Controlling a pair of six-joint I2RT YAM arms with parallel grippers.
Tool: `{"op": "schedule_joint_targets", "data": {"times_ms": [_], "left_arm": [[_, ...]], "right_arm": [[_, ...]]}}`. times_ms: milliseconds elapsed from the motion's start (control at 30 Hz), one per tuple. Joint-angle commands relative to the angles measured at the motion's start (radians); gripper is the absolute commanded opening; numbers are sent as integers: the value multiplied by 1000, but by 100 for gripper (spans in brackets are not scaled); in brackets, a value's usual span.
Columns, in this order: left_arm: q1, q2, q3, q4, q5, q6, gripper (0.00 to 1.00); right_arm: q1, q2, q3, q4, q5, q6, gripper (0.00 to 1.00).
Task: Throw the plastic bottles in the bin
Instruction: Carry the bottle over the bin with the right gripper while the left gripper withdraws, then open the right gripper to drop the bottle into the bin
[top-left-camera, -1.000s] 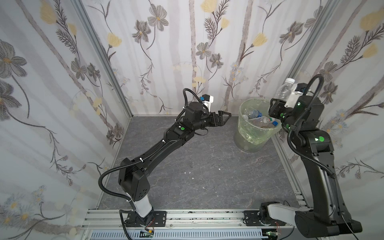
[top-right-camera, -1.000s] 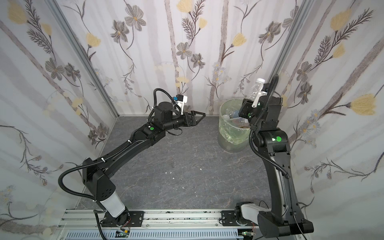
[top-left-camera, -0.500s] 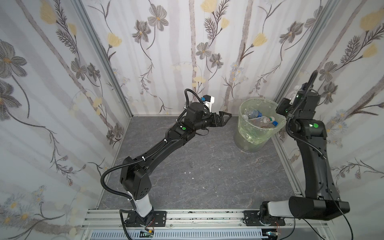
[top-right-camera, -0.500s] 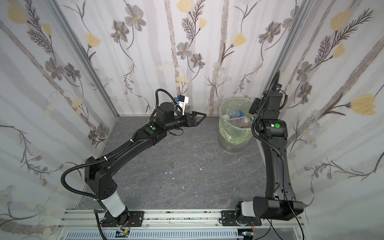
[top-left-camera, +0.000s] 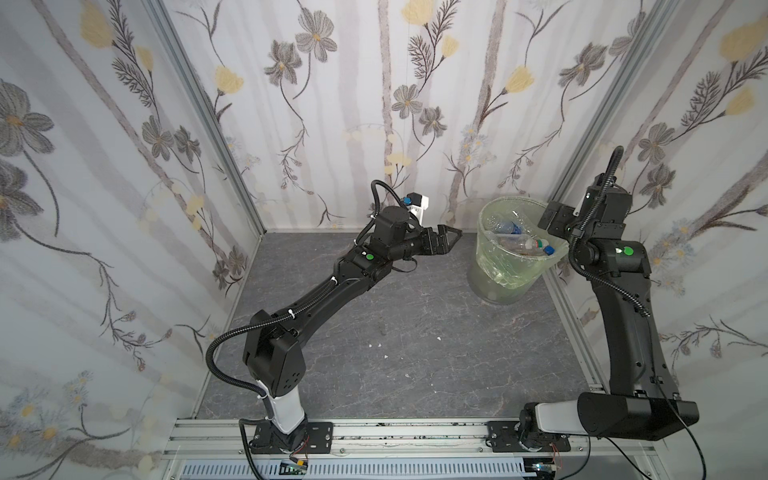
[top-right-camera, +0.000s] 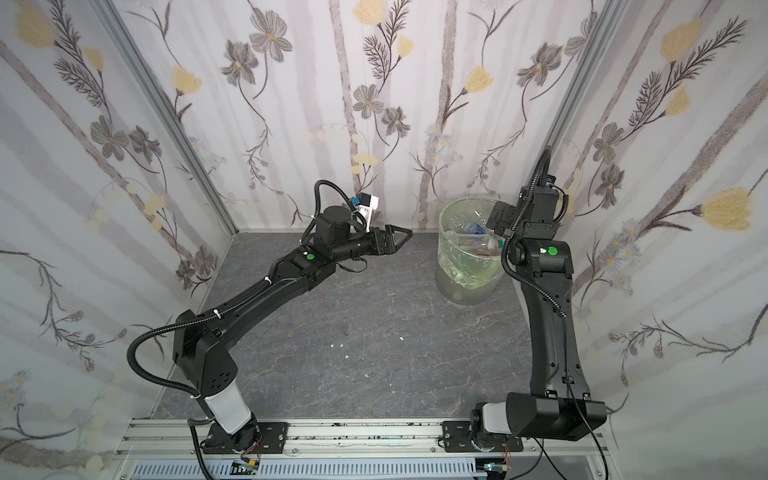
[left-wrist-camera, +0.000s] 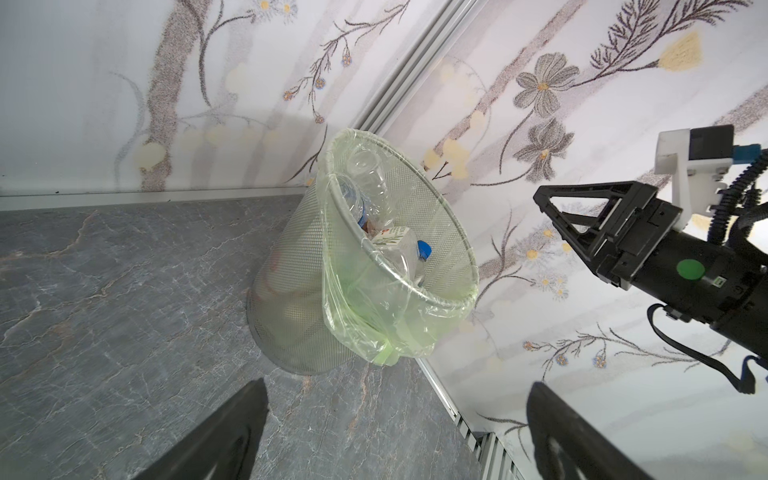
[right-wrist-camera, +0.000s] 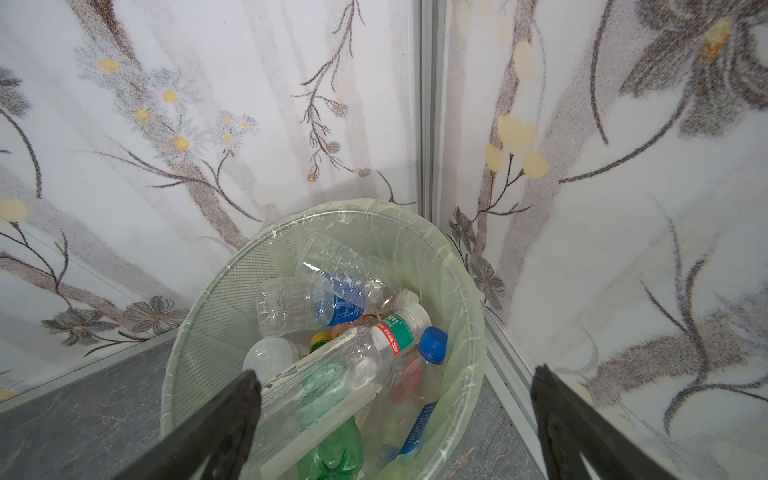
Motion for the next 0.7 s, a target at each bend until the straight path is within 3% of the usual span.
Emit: {"op": "schedule_joint_targets", "data": {"times_ms": [0, 667], "left_arm": [[0, 0, 7, 30, 2, -2, 100], [29, -148, -139, 29, -139, 104, 100]], "right_arm": [[2, -12, -4, 26, -7, -7, 100], [62, -160, -178, 92, -25, 7, 100]]}}
